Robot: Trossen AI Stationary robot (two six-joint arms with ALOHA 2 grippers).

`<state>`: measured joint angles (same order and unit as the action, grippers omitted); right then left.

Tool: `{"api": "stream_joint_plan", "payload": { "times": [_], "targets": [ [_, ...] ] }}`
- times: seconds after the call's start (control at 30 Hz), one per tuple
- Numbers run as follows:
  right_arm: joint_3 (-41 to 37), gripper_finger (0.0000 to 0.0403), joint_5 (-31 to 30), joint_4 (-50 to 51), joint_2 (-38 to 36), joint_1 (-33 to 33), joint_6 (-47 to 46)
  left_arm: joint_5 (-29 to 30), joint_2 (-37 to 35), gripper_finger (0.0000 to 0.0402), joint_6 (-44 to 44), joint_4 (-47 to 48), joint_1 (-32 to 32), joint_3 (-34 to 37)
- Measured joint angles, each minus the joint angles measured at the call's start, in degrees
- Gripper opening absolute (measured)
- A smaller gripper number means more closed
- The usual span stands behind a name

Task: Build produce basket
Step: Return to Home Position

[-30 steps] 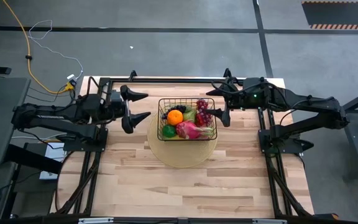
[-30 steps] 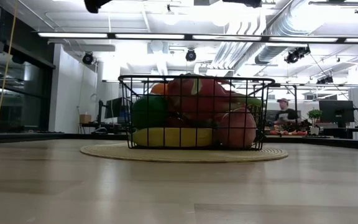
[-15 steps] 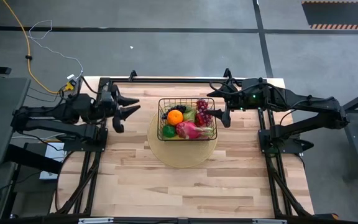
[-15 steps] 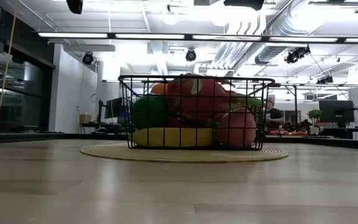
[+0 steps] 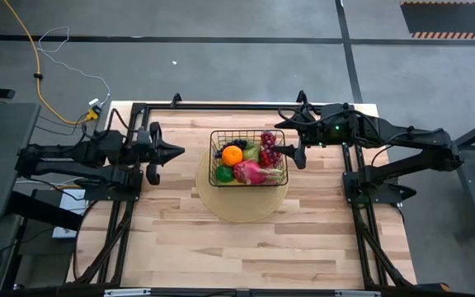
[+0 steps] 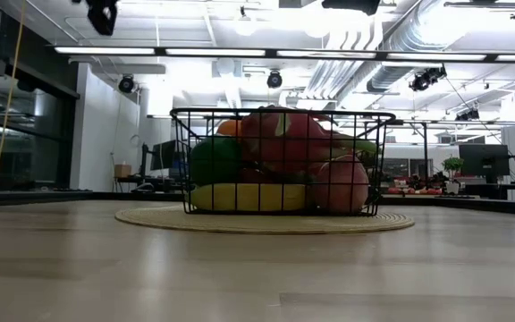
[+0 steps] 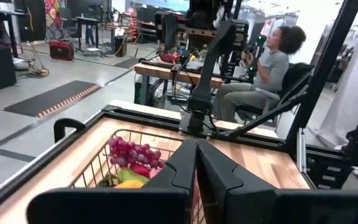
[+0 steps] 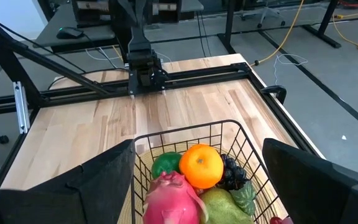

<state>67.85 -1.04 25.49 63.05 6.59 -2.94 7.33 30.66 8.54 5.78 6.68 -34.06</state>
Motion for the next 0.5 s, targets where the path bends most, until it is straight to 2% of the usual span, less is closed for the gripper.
{"api": "stream_joint_plan", "payload": {
  "times": [0.27, 0.5],
  "targets": [
    [0.00, 0.0343, 0.00, 0.00, 0.00, 0.00, -0.02, -2.49, -12.65, 0.0001, 3.09, -5.59, 0.02, 14.70],
    [0.00, 0.0343, 0.00, 0.01, 0.00, 0.02, -0.04, -2.60, -25.04, 0.0000, 5.75, -6.14, 0.02, 23.23]
  ]
}}
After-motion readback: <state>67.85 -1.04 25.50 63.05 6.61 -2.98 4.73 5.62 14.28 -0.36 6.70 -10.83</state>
